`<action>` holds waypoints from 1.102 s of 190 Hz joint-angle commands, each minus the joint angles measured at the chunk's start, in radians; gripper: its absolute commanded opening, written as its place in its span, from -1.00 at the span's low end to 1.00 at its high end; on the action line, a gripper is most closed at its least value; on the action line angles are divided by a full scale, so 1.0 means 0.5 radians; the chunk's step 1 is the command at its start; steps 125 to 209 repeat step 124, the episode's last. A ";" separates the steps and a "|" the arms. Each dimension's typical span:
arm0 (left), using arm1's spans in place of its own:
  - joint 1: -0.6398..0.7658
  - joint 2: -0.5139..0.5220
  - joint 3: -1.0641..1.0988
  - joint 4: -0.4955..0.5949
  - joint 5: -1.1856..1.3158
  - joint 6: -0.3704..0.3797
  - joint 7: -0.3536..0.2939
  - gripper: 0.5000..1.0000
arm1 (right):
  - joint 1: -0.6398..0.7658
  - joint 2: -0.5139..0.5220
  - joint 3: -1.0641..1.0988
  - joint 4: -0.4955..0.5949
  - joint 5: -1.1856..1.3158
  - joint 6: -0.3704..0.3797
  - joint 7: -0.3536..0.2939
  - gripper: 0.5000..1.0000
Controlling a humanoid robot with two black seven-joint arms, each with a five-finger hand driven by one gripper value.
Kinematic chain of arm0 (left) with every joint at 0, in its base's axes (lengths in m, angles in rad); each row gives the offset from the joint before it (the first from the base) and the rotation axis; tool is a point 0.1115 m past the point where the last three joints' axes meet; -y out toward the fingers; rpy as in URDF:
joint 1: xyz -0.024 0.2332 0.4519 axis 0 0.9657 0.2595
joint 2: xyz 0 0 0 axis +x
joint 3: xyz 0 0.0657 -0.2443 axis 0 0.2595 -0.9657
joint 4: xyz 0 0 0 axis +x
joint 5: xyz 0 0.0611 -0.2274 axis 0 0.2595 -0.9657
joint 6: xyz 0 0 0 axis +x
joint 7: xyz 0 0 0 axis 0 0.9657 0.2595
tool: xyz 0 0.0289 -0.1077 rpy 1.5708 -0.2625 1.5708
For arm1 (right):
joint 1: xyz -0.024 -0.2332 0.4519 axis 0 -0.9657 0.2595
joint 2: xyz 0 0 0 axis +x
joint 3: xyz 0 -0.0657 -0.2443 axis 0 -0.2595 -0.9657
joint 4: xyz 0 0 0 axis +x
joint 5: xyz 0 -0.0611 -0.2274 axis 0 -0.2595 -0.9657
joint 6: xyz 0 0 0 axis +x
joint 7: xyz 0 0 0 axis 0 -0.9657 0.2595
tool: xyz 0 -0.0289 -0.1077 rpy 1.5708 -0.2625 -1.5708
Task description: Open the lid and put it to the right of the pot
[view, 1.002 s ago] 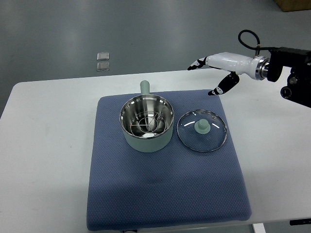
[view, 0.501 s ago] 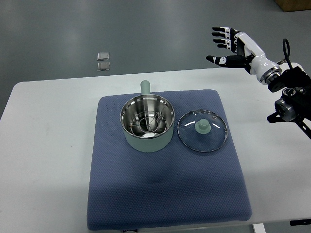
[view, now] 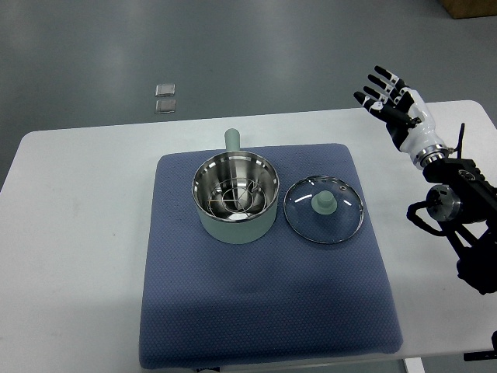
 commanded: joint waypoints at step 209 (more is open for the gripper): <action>0.000 0.000 0.000 0.000 0.000 0.000 0.000 1.00 | -0.220 0.252 0.418 -0.165 -0.003 0.330 -0.025 0.73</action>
